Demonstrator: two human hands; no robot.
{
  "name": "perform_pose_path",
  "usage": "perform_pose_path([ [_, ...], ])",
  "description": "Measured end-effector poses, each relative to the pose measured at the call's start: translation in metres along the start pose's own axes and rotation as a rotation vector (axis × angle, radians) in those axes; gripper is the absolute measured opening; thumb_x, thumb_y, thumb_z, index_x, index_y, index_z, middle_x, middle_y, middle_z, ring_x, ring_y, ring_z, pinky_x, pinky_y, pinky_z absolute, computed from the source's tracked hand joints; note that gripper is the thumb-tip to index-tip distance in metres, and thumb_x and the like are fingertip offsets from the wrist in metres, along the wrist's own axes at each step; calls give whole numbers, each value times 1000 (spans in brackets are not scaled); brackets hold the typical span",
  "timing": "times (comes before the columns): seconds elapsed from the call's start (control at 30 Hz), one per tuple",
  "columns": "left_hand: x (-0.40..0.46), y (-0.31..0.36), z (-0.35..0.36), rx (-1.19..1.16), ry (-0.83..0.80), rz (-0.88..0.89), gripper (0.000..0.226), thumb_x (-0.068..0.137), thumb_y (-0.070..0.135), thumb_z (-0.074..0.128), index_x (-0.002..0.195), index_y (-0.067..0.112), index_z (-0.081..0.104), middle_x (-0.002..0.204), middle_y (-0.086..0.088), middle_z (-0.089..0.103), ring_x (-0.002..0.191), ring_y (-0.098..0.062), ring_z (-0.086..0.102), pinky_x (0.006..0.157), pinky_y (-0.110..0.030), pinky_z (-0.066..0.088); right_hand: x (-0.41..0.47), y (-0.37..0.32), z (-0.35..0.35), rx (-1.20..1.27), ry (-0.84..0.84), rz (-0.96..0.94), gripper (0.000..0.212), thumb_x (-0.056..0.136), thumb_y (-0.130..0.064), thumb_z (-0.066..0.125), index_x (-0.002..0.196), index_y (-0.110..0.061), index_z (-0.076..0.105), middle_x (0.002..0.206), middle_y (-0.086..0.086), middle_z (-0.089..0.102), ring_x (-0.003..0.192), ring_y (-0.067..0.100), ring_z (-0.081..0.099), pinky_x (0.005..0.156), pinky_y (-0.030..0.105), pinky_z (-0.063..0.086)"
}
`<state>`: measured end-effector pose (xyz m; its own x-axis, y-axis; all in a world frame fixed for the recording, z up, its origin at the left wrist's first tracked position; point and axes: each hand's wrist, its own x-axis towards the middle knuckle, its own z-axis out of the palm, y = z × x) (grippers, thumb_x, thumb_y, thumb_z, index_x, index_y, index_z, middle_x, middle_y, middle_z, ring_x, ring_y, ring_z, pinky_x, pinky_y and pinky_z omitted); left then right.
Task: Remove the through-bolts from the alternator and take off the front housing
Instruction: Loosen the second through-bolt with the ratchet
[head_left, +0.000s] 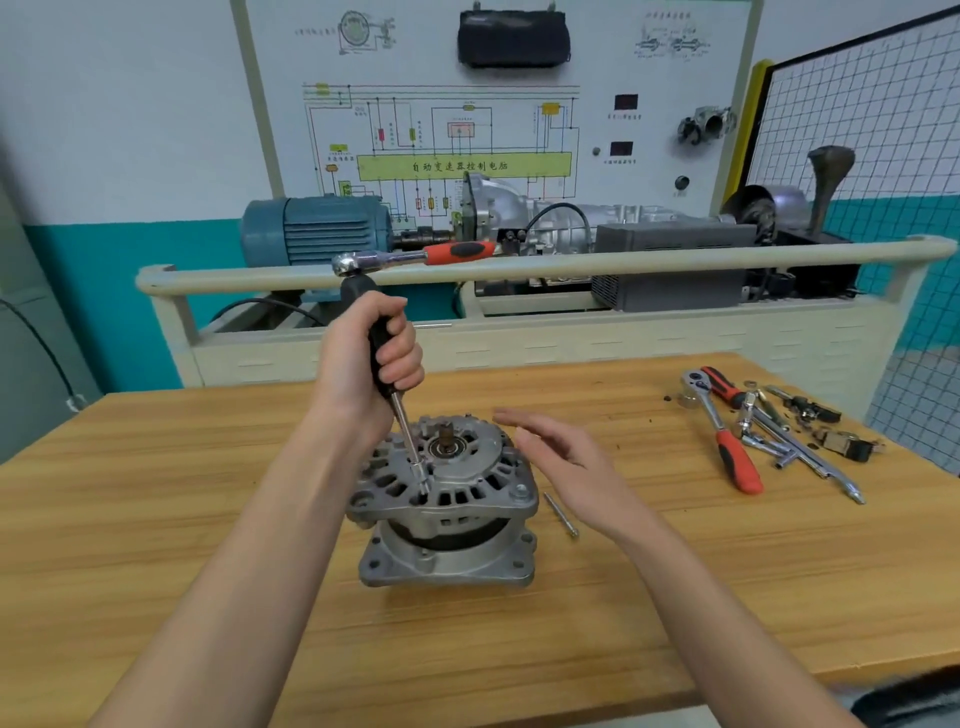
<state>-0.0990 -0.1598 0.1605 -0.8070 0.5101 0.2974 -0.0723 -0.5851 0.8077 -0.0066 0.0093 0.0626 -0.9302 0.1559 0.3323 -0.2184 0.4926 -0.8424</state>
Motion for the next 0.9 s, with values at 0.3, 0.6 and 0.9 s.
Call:
perform_pose_path([
  [0.3, -13, -7, -8, 85, 79, 15, 35, 91, 12, 42, 57, 18, 36, 41, 9, 26, 33, -5, 20, 34, -18, 18, -6, -6, 19, -210, -91, -72, 38, 103, -36, 29, 132, -28, 52, 144, -22, 40, 142, 0, 22, 118, 37, 14],
  [0.6, -19, -4, -15, 102, 114, 44, 33, 90, 11, 43, 59, 17, 34, 42, 8, 26, 33, -6, 20, 34, -19, 19, 30, -19, 6, -139, -88, -5, 39, 104, -28, 30, 136, -19, 51, 146, -8, 44, 137, 4, 34, 115, 32, 22],
  [0.9, -17, -2, -10, 116, 103, 47, 34, 90, 11, 44, 58, 18, 36, 43, 8, 26, 35, -7, 20, 36, -20, 17, 21, -9, 15, -435, -135, -40, 42, 104, -35, 30, 139, -19, 47, 150, -12, 33, 136, 4, 33, 112, 23, 18],
])
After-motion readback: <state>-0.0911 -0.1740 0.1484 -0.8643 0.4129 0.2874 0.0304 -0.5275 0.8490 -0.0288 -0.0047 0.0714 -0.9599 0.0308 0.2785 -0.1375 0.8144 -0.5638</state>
